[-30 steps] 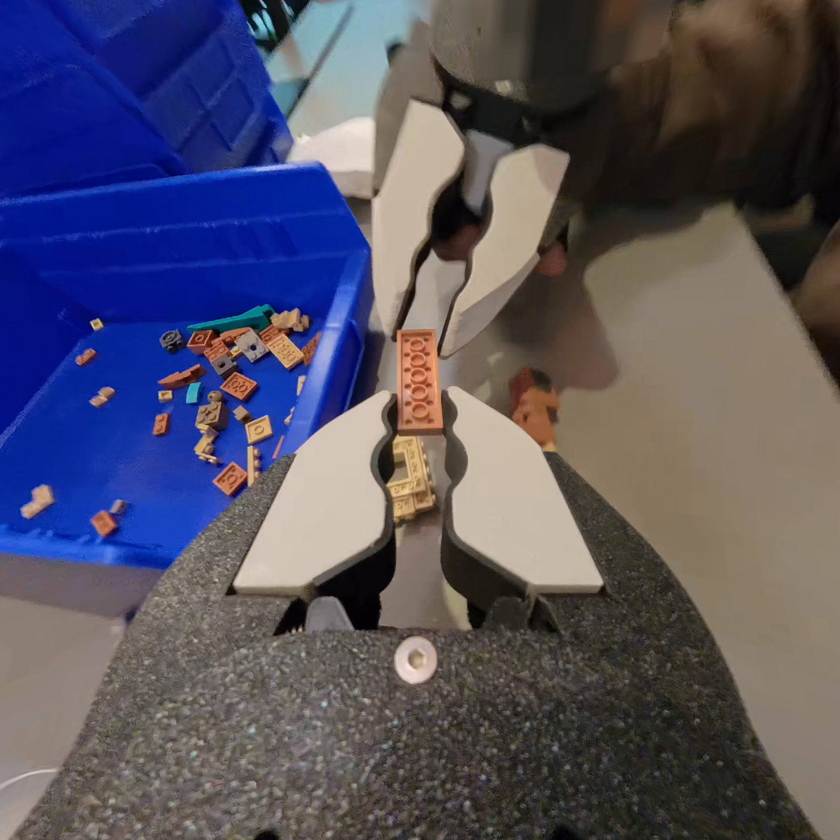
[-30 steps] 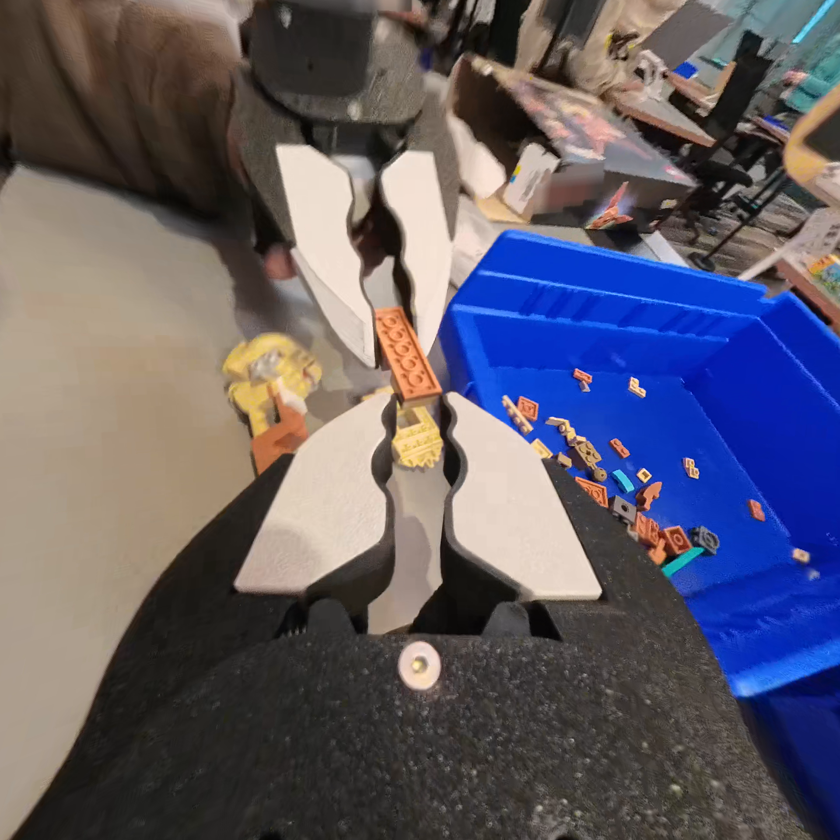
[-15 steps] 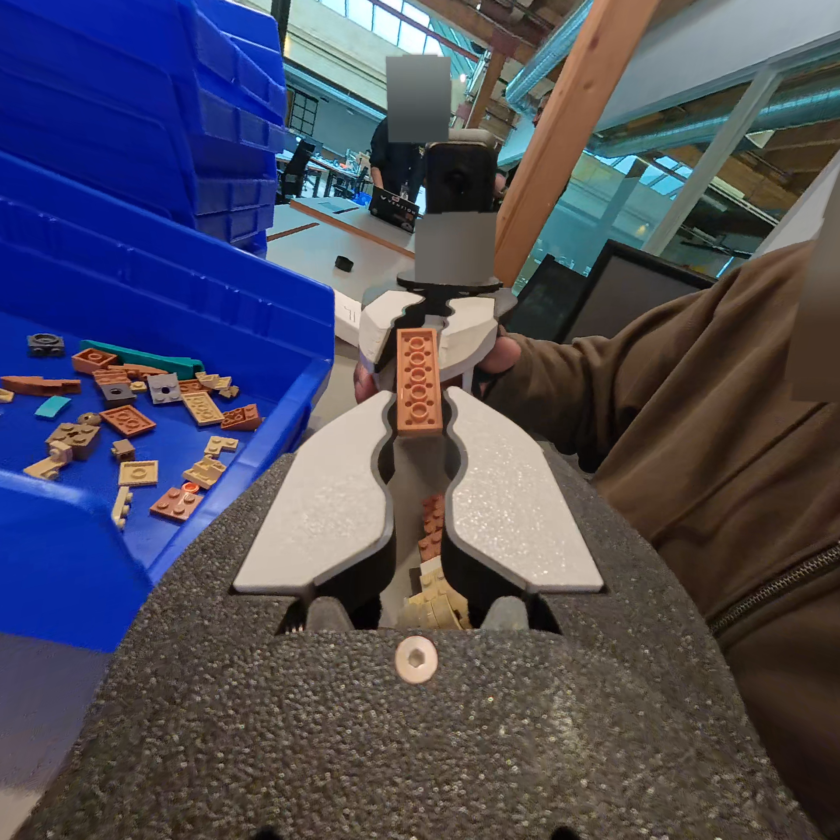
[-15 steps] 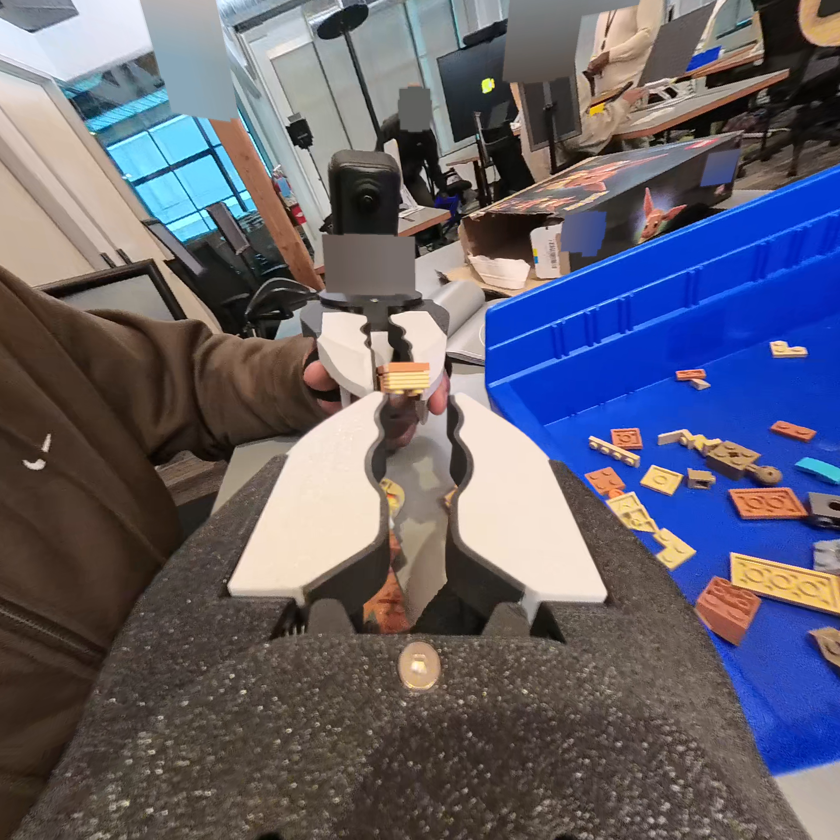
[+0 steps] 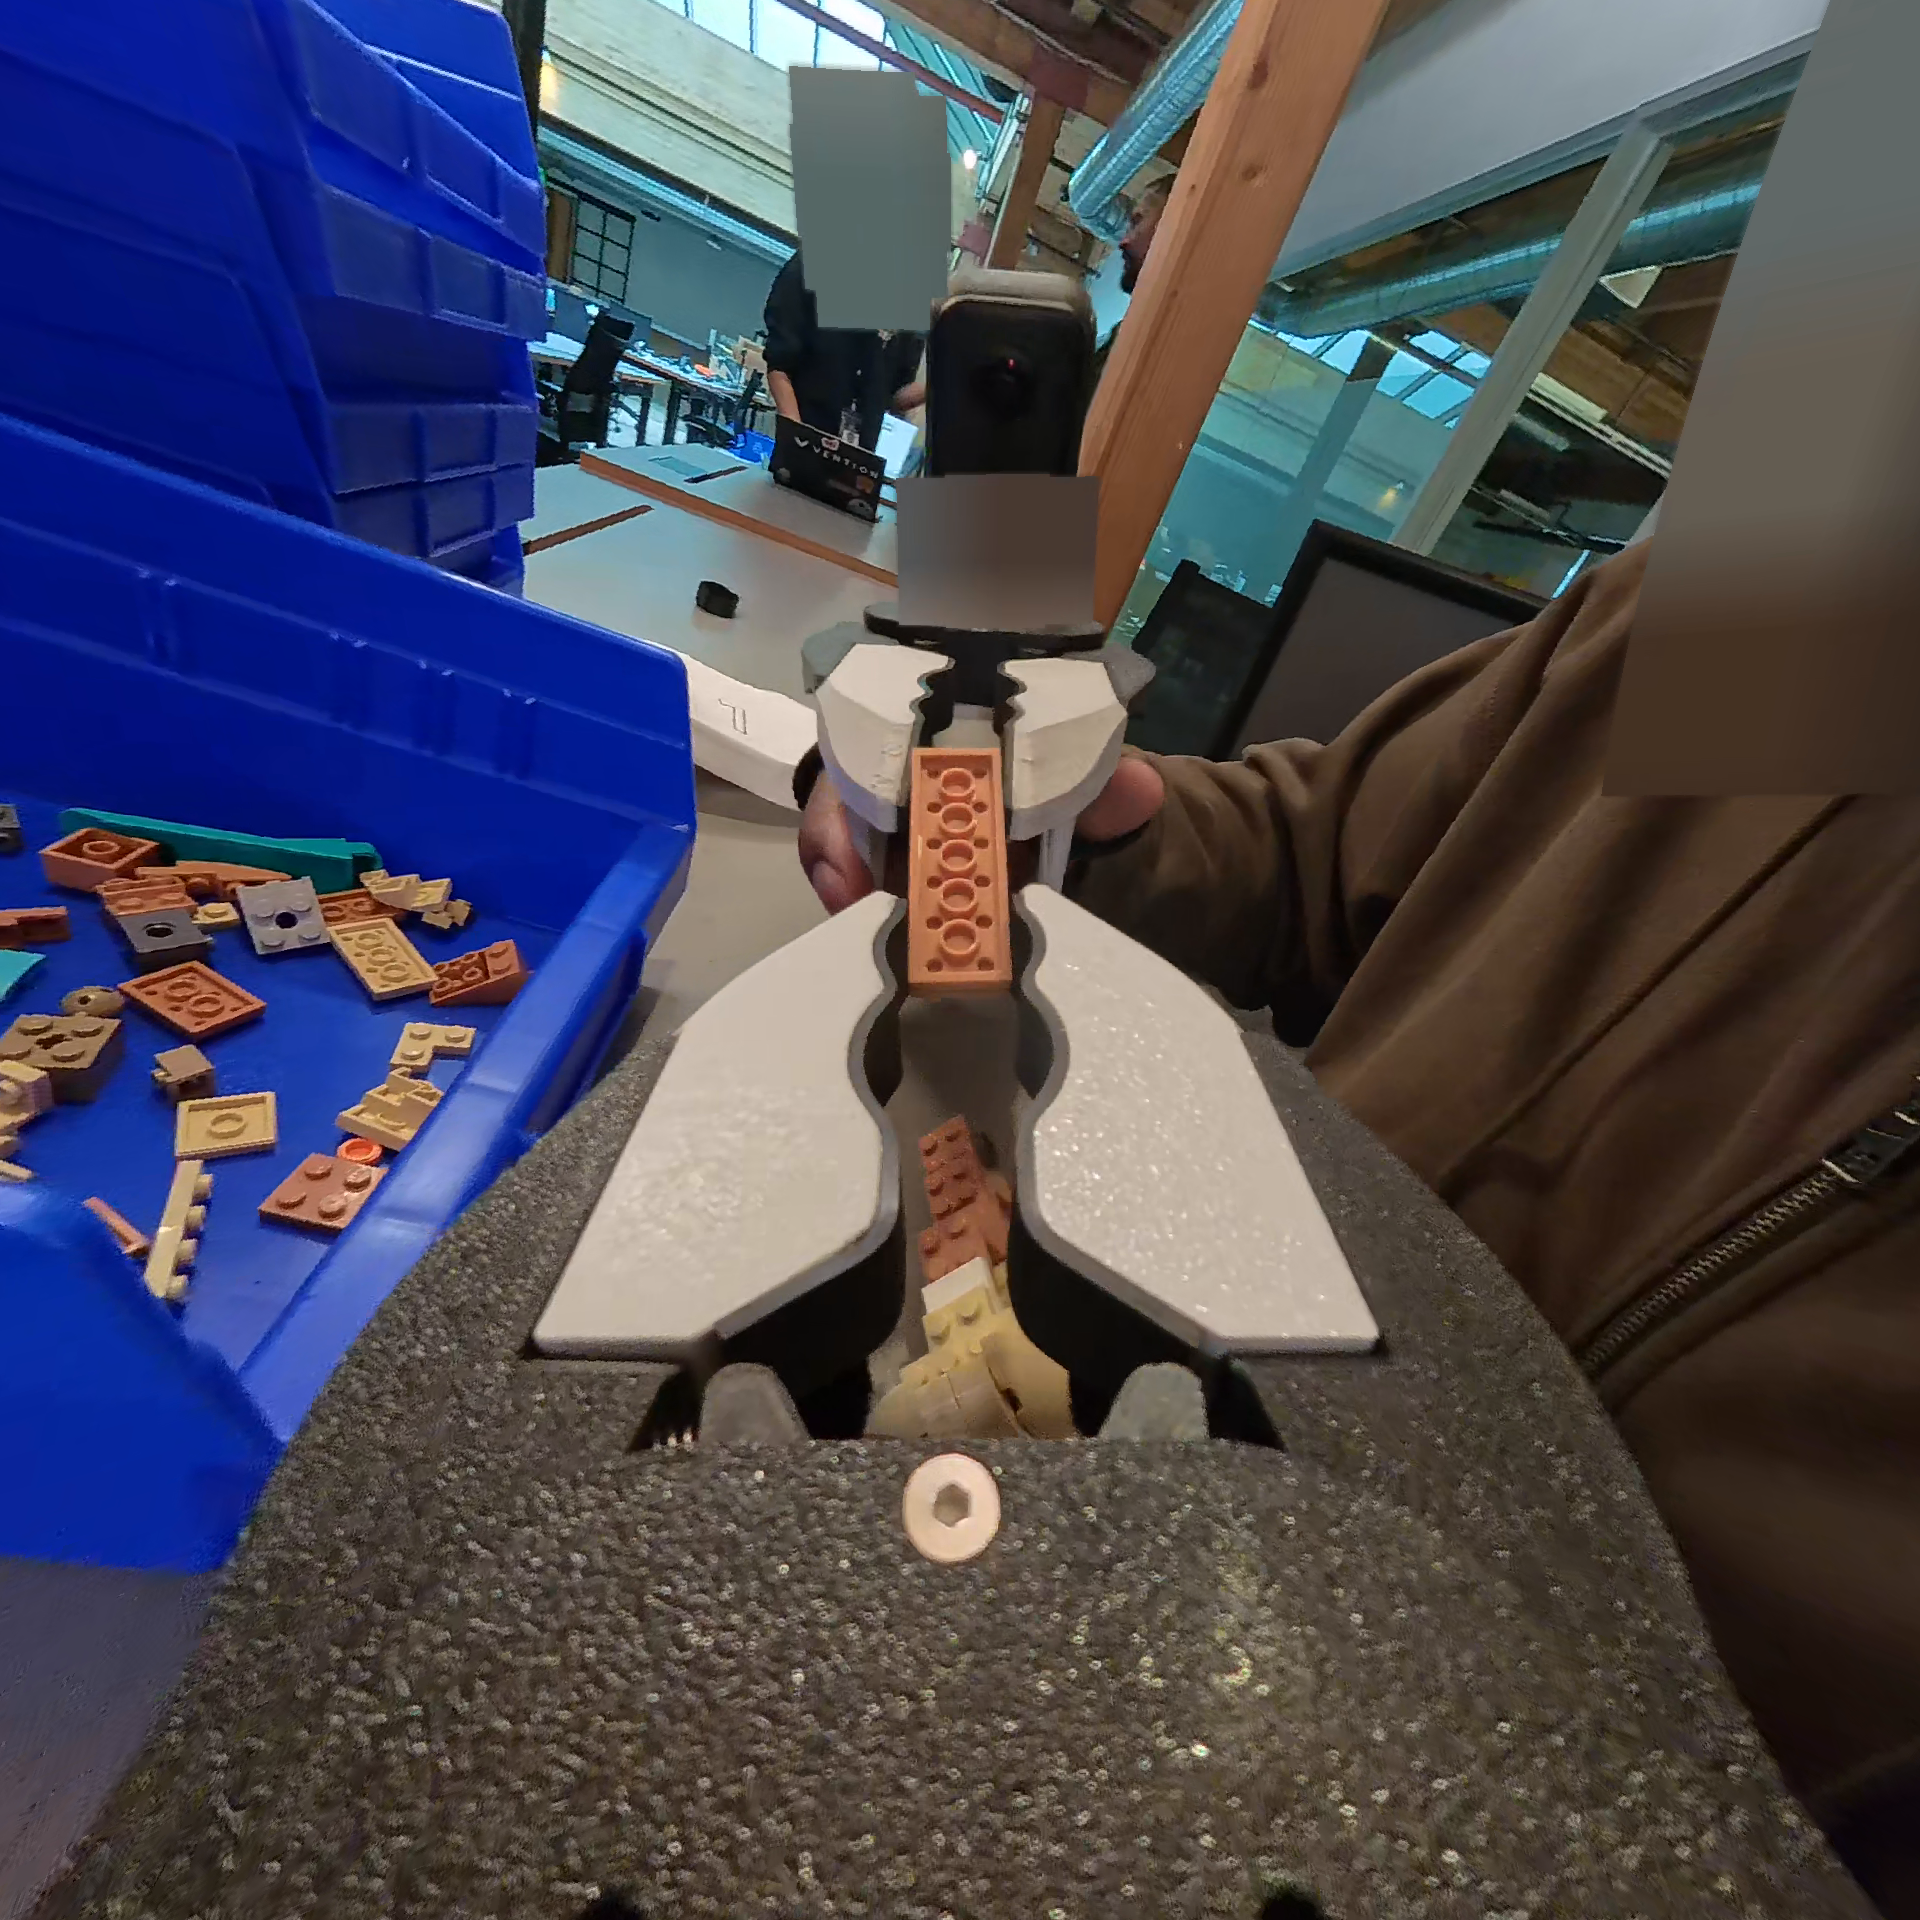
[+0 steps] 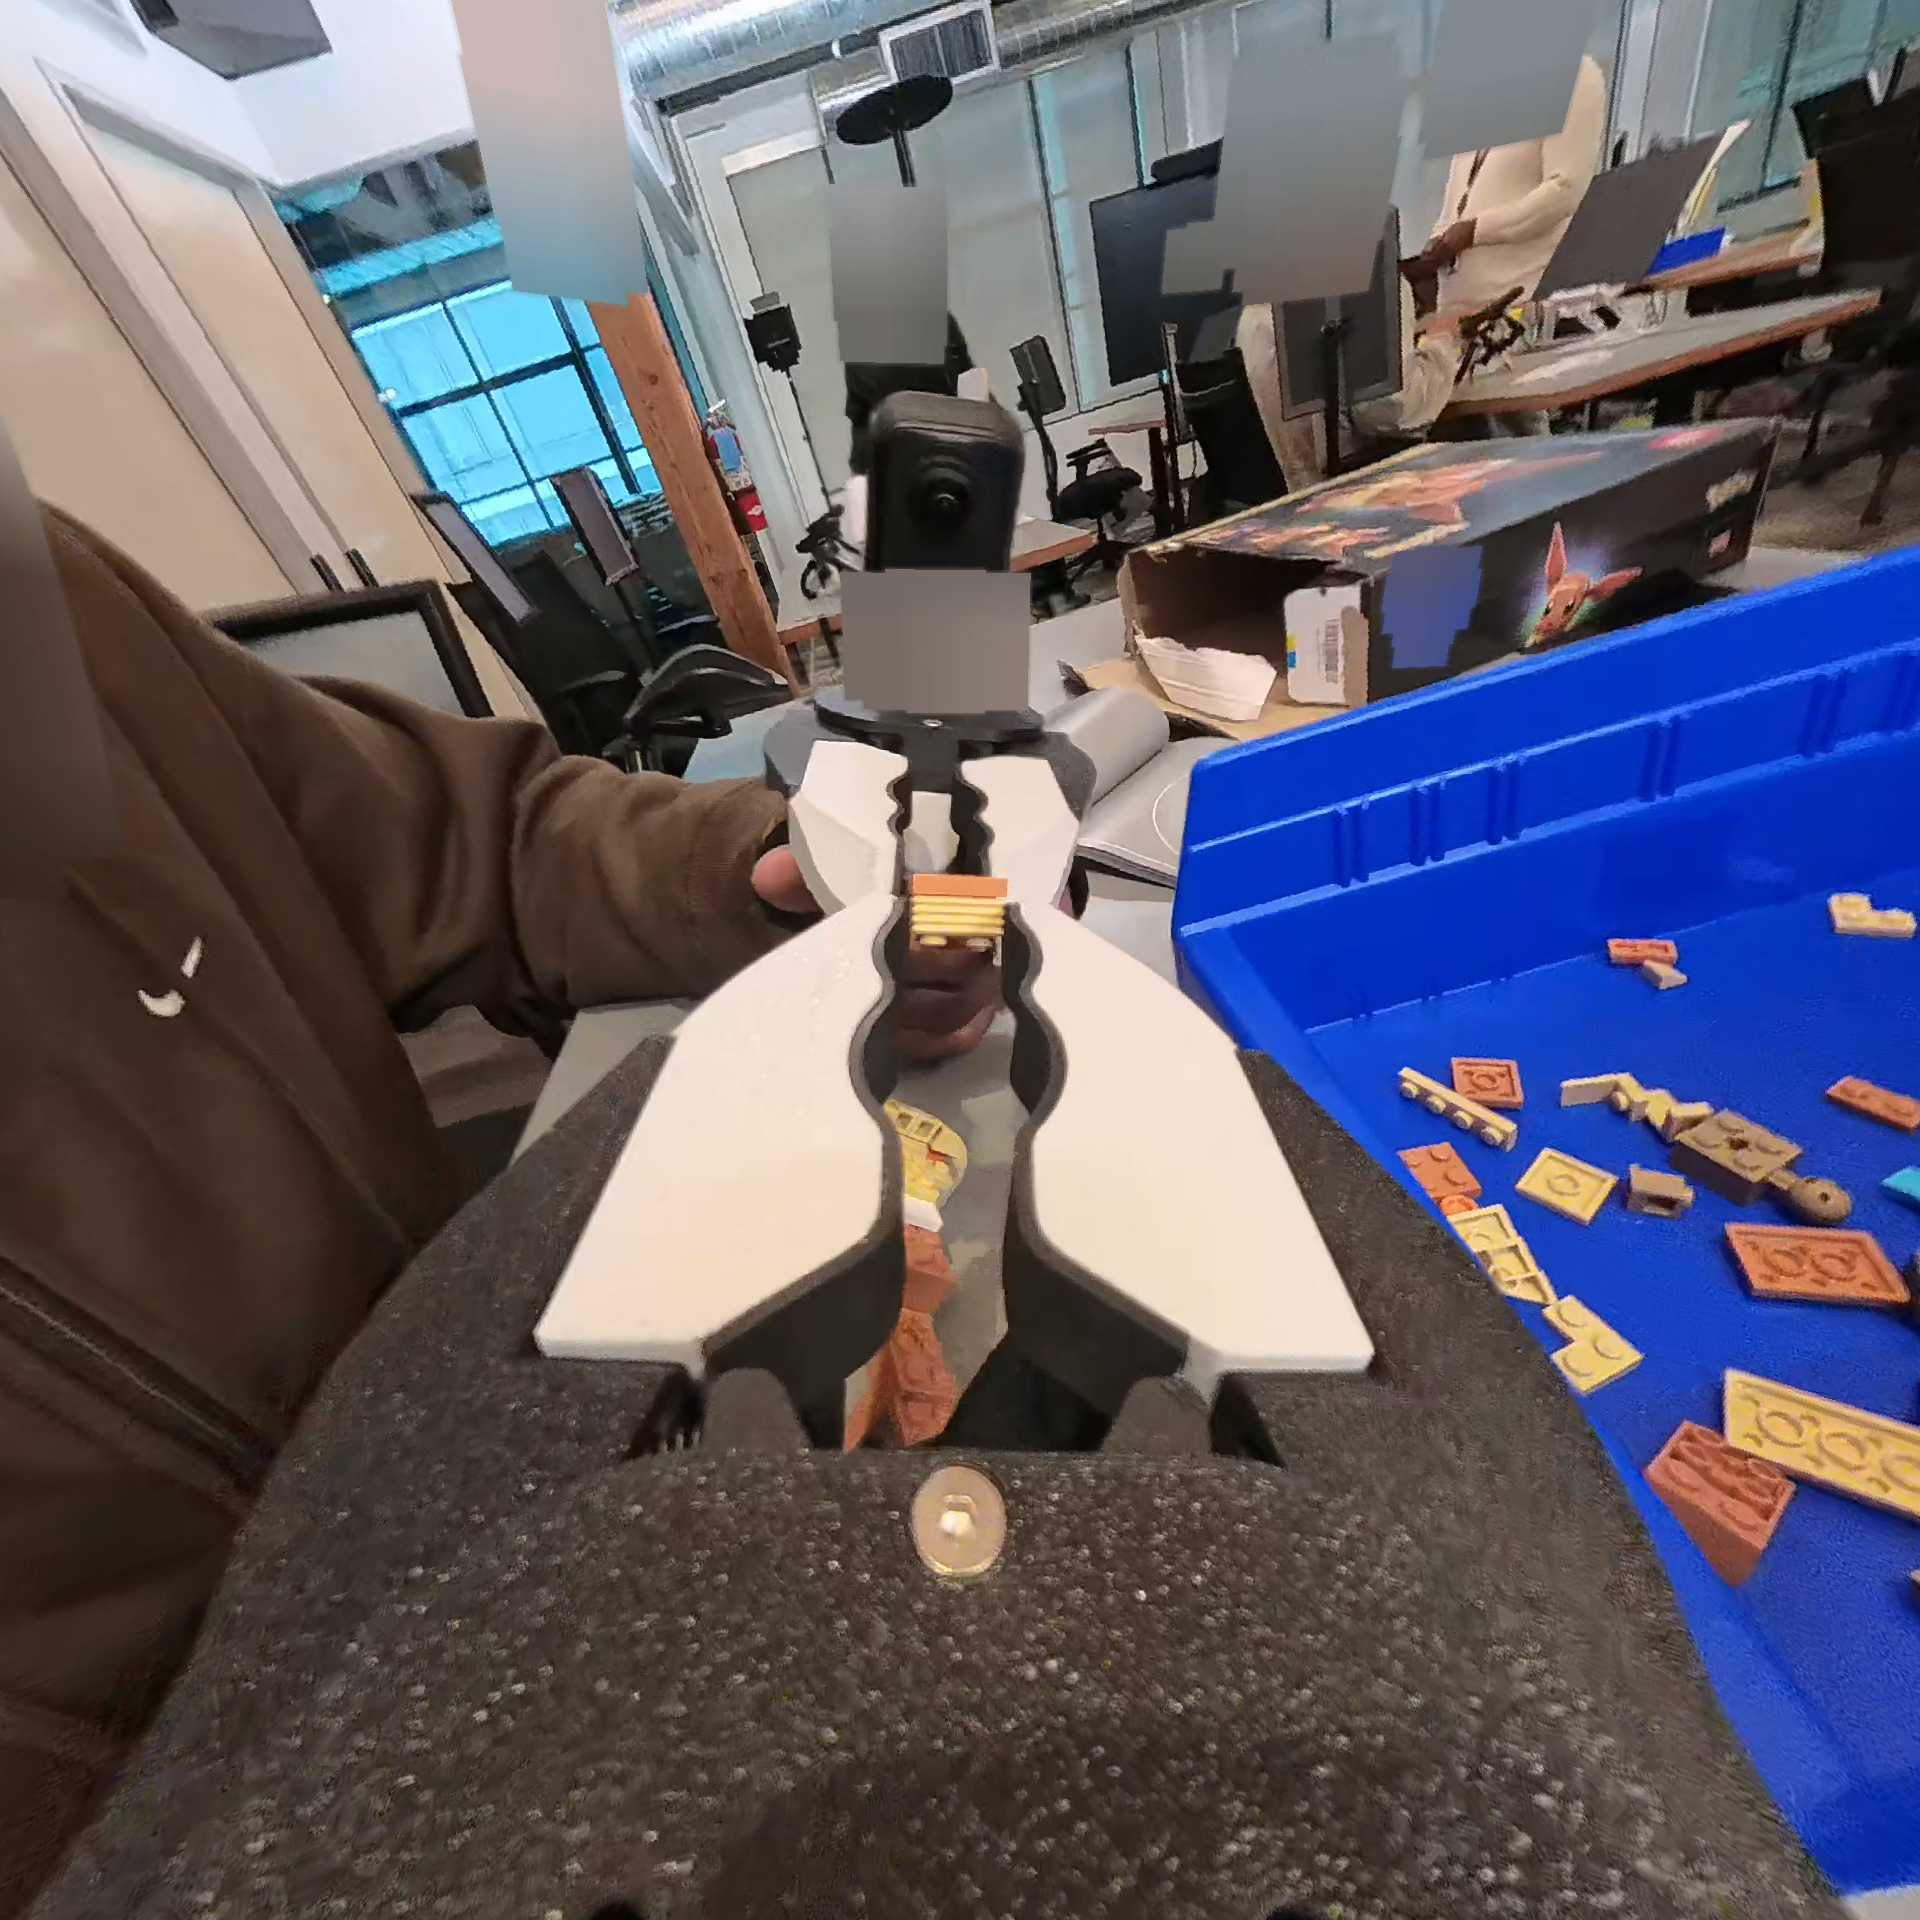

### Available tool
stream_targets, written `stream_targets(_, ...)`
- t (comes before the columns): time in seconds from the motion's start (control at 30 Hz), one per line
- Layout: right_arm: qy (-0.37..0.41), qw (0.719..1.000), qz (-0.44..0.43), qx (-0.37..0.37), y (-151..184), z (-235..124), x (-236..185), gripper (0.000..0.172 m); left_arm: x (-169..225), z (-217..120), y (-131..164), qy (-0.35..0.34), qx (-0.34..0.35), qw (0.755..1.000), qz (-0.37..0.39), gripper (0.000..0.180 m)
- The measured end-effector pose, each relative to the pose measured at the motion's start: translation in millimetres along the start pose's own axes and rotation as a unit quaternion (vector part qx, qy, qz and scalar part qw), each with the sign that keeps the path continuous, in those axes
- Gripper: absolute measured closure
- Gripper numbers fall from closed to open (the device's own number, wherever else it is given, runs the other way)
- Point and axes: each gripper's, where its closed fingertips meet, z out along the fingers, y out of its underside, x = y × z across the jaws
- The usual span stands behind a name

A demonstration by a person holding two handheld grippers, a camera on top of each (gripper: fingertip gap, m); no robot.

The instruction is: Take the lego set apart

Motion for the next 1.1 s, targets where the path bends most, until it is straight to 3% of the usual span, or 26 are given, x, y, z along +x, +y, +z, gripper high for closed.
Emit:
stream_targets(0.3,0.009,0.989,-0.147,-0.031,2.4,-4.9,-10.7,0.155,3.4,-7.2,-5.4,0.077,0.032,0.988,-0.132,0.163)
stream_targets(0.5,0.073,0.974,-0.212,-0.042,3.6,-7.1,5.0,0.155,3.1,-6.2,-4.7,0.067,0.028,0.992,-0.107,0.163)
stream_targets(0.57,0.122,0.951,-0.279,-0.053,3.9,-7.5,13.0,0.155,0.6,-5.8,-3.2,0.053,0.022,0.994,-0.094,0.163)
stream_targets(0.67,0.199,0.892,-0.4,-0.074,2.0,-9.6,23.3,0.155,-3.6,-6.4,-3.7,0.034,0.024,0.996,-0.081,0.163)
stream_targets(0.77,0.257,0.84,-0.462,-0.121,7.4,-10.5,37.8,0.155,-7.7,-7.7,-6.1,0.02,0.032,0.996,-0.077,0.163)
stream_targets(0.87,0.312,0.824,-0.446,-0.155,10.1,-13.6,57.7,0.155,-12.5,-8.3,-6.7,0.006,0.036,0.996,-0.078,0.163)
stream_targets(1.0,0.427,0.802,-0.356,-0.218,12.5,-31.9,104.1,0.154,-14.7,-7.0,-6.4,-0.004,0.037,0.996,-0.075,0.163)
stream_targets(1.1,0.438,0.81,-0.314,-0.23,18.7,-36.7,115.5,0.148,-16.0,-6.8,-6.1,-0.011,0.037,0.997,-0.071,0.163)
